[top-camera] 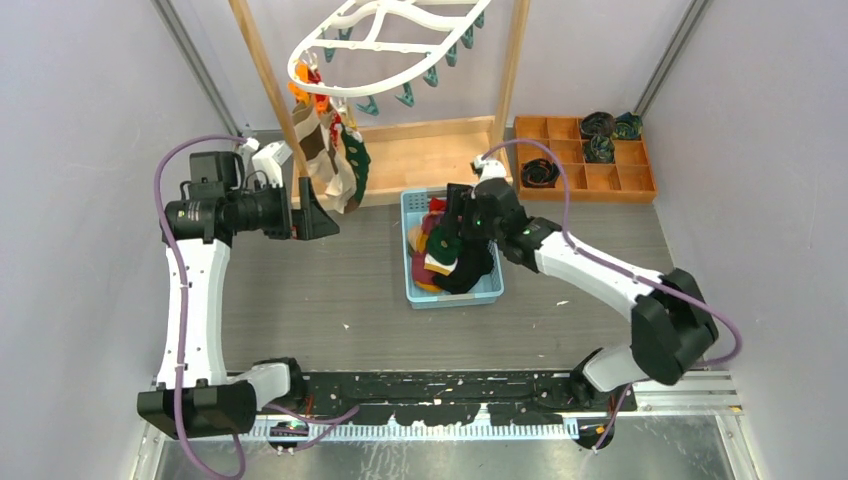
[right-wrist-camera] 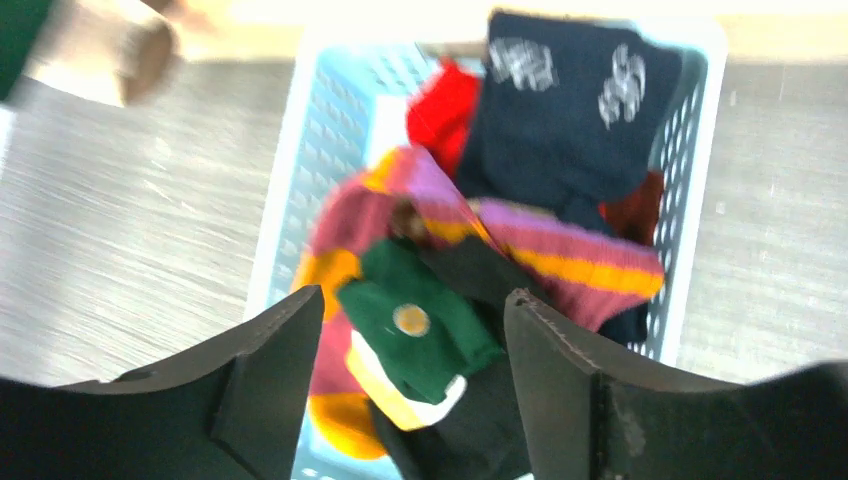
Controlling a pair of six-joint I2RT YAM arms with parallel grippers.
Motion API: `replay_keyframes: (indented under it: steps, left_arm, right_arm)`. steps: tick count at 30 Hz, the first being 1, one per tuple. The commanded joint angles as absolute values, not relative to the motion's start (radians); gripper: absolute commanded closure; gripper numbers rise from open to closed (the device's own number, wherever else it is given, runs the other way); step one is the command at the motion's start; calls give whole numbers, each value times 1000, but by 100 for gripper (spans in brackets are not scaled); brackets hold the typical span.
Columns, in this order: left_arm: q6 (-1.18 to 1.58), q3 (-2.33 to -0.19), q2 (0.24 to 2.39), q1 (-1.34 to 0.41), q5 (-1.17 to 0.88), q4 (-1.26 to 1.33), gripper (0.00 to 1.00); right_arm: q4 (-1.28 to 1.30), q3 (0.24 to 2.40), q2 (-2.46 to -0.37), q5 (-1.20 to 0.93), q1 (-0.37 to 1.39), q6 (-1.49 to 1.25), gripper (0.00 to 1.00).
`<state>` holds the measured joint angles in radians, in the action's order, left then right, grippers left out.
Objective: Remove the socks clipped to the hanger
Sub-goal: Place the sock in the bin, then remove the sock from the hanger.
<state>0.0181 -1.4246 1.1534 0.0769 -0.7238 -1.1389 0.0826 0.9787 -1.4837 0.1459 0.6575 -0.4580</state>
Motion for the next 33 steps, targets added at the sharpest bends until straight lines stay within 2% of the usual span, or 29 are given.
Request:
replay_keyframes:
  steps: [1,4,7,9,13,17,22,25,31,33]
  left_arm:
    - [5,-1469,1148,93,-793,-1154,0]
    - [10,-1459,1130,100,-805,-1134,0]
    - [32,-1451,1114,117,-838,-1119,0]
    - [34,-1459,1112,135,-869,-1124,4]
    - [11,-1508,1120,232,-985,-1169,12]
    - [-27,-1549,1137,289,-1031,-1221,21]
    - [-7,-1575,1152,312,-1047,-1225,26]
    - [25,-1573,1151,314,-1052,-1207,30]
    - [38,-1572,1143,313,-1036,-1188,40]
    - [53,-1562,1137,312,-1042,-1168,43]
  right_arm:
    - [65,1121,-1407,84,658,-468,22]
    - [36,1223,-1445,36,699,-407,12]
    - [-74,1284,-1504,-6,752,-306,10]
    - [-199,1294,-1551,-101,767,-273,10]
    - [-567,1275,-1667,-199,770,-261,13]
    - [-682,1366,-1786,-206,771,-274,17]
    - [-825,1445,-1912,-173,781,-280,25]
    - [-860,1479,-1957,-145,793,-269,36]
    - [-876,1440,-1907,-225,804,-295,94]
    - [-874,1390,-1849,-250,811,-307,99]
